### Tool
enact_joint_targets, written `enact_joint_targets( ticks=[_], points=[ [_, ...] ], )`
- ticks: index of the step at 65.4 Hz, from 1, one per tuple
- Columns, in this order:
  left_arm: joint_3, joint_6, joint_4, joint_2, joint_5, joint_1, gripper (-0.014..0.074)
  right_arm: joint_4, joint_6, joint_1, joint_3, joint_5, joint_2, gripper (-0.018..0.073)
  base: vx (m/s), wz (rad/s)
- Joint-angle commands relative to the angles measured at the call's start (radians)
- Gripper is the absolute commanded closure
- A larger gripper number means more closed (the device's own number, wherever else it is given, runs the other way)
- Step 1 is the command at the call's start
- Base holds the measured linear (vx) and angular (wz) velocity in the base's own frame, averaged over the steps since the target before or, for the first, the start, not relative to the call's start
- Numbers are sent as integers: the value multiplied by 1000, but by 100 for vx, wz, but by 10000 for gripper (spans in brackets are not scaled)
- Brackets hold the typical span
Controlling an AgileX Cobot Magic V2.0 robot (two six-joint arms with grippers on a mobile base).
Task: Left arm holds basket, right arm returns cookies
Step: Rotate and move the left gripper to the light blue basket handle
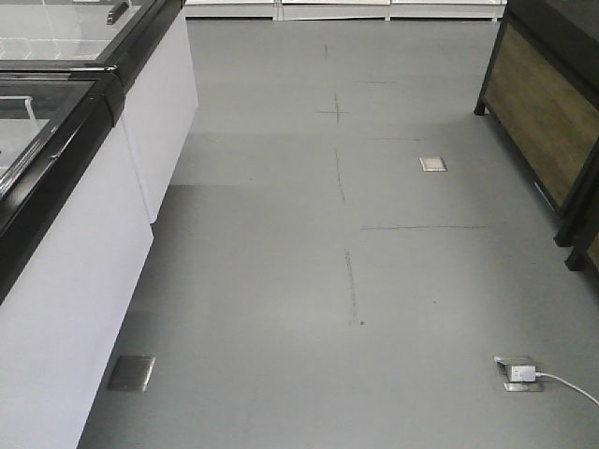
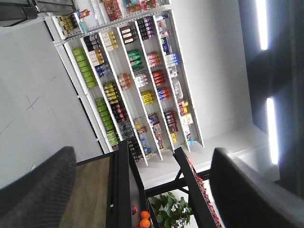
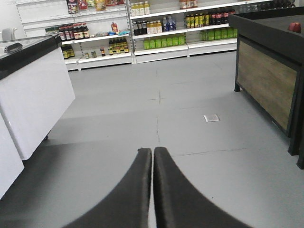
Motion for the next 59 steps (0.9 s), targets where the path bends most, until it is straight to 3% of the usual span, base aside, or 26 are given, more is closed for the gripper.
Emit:
enact_joint_targets(
  ticks=[1,9,16,27,35,48,59],
  points=[
    [-35,0,-4,12,-104,0,48,-2,-13,-7,2,-76,-12,567,0,0],
    [-35,28,56,20,-217,0,48,-2,-13,-7,2,-76,-12,567,0,0],
    [-39,63,54,65,-349,0,48,-2,-13,-7,2,-76,-12,567,0,0],
    [-109,221,54,210,-366,0,48,-2,-13,-7,2,-76,-12,567,0,0],
    [-199,274,44,315,-366,9,52,-2,-13,-7,2,-76,-12,567,0,0],
    [-330,291,-25,459,-298,114,74,-2,-13,-7,2,-76,-12,567,0,0],
    [-369,290,-25,495,-219,243,83,-2,-13,-7,2,-76,-12,567,0,0]
  ],
)
